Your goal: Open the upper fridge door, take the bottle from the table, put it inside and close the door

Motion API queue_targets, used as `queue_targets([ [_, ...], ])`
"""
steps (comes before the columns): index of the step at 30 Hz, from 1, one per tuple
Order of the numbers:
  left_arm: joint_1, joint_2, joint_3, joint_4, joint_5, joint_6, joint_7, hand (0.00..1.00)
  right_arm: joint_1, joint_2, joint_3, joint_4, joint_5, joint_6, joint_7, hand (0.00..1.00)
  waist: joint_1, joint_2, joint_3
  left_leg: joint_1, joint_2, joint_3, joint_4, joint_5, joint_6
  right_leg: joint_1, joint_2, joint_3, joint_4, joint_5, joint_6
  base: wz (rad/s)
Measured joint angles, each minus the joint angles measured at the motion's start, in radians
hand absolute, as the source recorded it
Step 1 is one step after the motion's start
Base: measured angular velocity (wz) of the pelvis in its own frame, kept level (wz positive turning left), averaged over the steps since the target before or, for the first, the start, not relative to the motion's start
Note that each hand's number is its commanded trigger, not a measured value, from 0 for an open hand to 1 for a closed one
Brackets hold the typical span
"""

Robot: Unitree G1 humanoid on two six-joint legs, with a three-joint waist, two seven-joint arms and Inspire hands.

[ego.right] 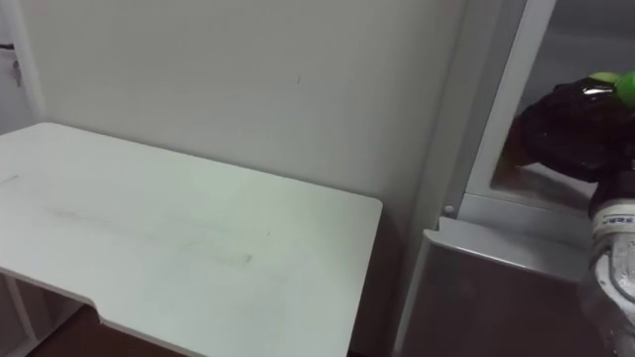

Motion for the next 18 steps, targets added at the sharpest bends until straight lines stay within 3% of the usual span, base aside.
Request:
queue_targets([
  [5,-0.002,0.003,-0.015,-0.008,-0.004,-0.012,0.002,0.0,-0.018,0.008,0.021,0.05,-0.098,-0.053,-0.069,1.0,0.026,0.013,-0.0009,-0.037,0.003,-0.01,0.034,-0.009,-0.003,-0.031,0.0,-0.002,0.004,-0.002,-0.005,0.01],
  [6,-0.003,0.005,-0.024,-0.009,-0.005,-0.012,0.001,0.0,-0.026,0.008,0.025,0.062,-0.113,-0.063,-0.077,0.91,0.027,0.014,-0.0007,-0.045,0.003,-0.012,0.036,-0.009,-0.003,-0.036,0.0,-0.002,0.005,-0.002,-0.005,0.07],
  [7,-0.004,0.007,-0.039,-0.012,-0.005,-0.011,0.001,0.0,-0.043,0.008,0.037,0.078,-0.127,-0.072,-0.094,0.51,0.027,0.018,-0.0009,-0.059,0.004,-0.015,0.046,-0.009,-0.003,-0.039,0.001,-0.005,0.005,-0.001,-0.007,0.05],
  [8,-0.008,0.01,-0.044,-0.021,-0.004,-0.01,0.0,0.0,-0.06,0.008,0.051,0.111,-0.147,-0.085,-0.115,0.0,0.027,0.02,-0.001,-0.071,0.004,-0.019,0.052,-0.009,-0.004,-0.047,0.001,-0.01,0.005,0.002,-0.009,0.06],
  [12,-0.05,0.04,-0.071,-0.021,-0.013,-0.007,0.0,0.0,-0.122,0.008,0.079,0.256,-0.249,-0.141,-0.186,0.0,0.041,0.019,0.0001,-0.112,0.004,-0.038,0.08,-0.009,-0.008,-0.072,0.003,-0.026,0.009,0.004,-0.014,0.13],
  [14,-0.083,0.047,-0.094,-0.034,-0.013,-0.005,0.001,0.0,-0.189,0.006,0.091,0.367,-0.293,-0.146,-0.231,0.0,0.044,0.018,0.0009,-0.163,0.004,-0.059,0.104,-0.007,-0.01,-0.103,-0.001,-0.051,0.019,0.009,-0.021,0.27],
  [18,-0.106,0.07,-0.125,-0.076,-0.013,0.014,0.01,0.0,-0.218,-0.027,0.138,0.468,-0.315,-0.138,-0.258,0.0,0.049,0.006,0.0033,-0.214,0.005,-0.074,0.139,-0.006,-0.011,-0.136,0.001,-0.074,0.021,0.008,-0.02,0.2],
])
